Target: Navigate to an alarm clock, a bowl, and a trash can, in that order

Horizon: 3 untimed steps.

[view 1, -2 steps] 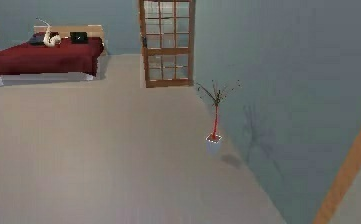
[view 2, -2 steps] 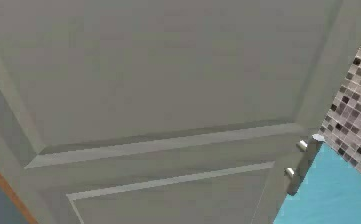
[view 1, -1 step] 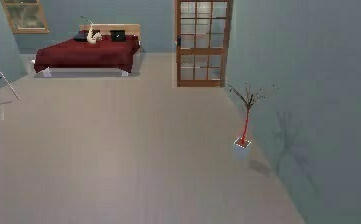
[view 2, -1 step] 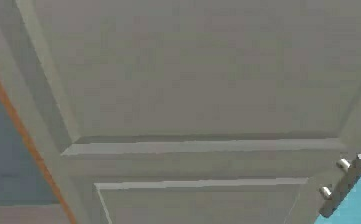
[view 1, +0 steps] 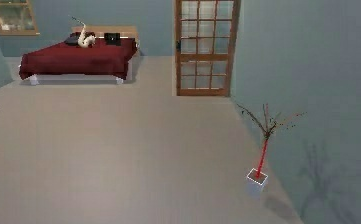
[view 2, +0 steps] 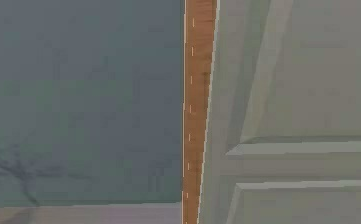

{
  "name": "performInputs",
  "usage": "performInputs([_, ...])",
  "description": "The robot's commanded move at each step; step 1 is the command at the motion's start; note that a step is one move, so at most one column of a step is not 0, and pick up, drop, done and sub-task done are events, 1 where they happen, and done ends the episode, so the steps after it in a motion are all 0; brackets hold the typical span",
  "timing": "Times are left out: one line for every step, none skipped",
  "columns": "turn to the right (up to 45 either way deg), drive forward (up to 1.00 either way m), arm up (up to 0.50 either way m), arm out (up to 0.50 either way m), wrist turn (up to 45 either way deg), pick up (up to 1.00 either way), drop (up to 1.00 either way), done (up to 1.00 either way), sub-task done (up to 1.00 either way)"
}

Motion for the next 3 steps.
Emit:
performInputs([-9.0,0.0,0.0,0.0,0.0,0.0,0.0,0.0,0.0])
performInputs([0.0,1.0,0.0,0.0,0.0,0.0,0.0,0.0,0.0])
performInputs([0.0,1.0,0.0,0.0,0.0,0.0,0.0,0.0,0.0])
